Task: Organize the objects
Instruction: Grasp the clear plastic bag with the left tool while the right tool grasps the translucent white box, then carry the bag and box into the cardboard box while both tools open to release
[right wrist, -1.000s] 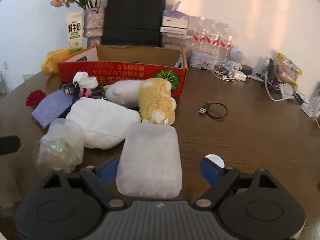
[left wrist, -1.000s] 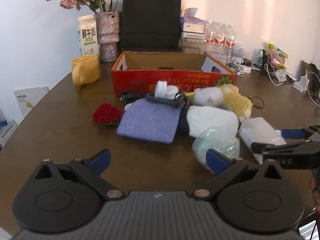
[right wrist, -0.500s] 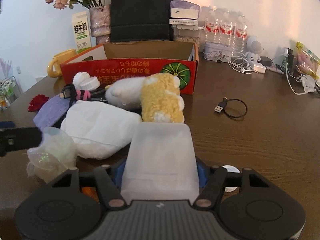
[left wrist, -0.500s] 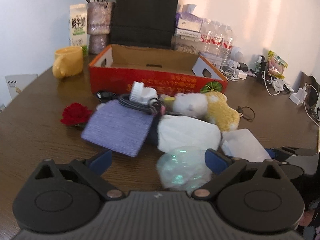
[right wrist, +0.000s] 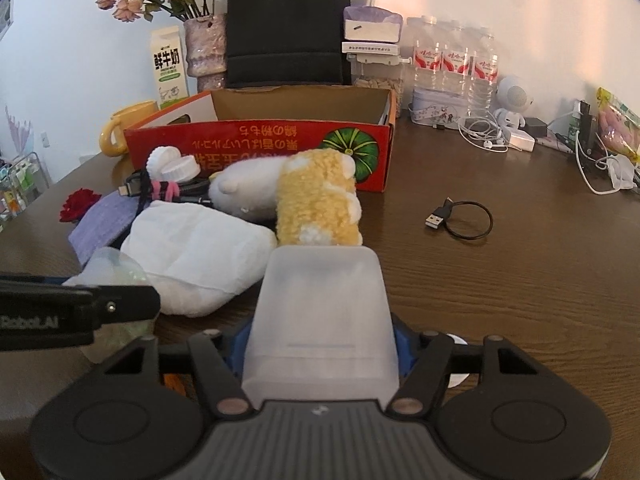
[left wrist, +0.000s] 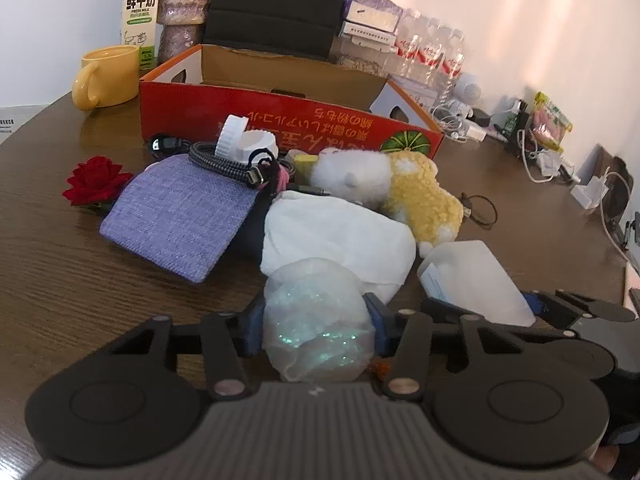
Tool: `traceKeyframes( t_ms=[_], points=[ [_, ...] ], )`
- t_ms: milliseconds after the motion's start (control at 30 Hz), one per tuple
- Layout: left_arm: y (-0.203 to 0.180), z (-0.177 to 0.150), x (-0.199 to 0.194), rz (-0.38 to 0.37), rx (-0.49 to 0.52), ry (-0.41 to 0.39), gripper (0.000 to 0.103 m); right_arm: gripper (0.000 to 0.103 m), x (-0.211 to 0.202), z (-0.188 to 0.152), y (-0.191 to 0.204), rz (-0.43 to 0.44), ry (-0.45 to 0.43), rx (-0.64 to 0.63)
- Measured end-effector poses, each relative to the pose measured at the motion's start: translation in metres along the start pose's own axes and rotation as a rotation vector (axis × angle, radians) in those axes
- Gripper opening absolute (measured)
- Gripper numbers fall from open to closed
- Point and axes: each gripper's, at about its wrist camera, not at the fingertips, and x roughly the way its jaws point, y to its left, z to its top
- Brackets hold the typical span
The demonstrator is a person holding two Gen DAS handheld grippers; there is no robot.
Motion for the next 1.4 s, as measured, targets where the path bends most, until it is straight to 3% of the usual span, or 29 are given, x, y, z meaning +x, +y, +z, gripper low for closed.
traceKeyframes(
  t_ms=[167, 467, 800, 1067, 1400],
  points=[
    [0.005, -0.001, -0.005, -0.051, 0.024, -0.020, 0.041, 0.065, -0.004, -0.005, 0.008, -0.024, -0.028, -0.055],
    [0.020, 0.007, -0.028, -0.087, 0.062, -0.069, 0.040, 0.065, -0.025, 0.000, 0.017, -0.011, -0.094, -0.040],
    [0.032, 0.068, -0.048, -0.109, 0.112, -0.213, 0.040, 0.065, -0.039, 0.056, 0.030, -0.010, -0.249, -0.028],
    [0.040, 0.146, -0.011, -0.082, 0.103, -0.218, 0.040, 0.065, -0.007, 0.131, 0.038, -0.019, -0.305, -0.025],
    [0.059, 0.212, 0.082, 0.012, 0.050, -0.087, 0.040, 0.065, 0.094, 0.192, 0.023, -0.057, -0.147, -0.006]
  ],
)
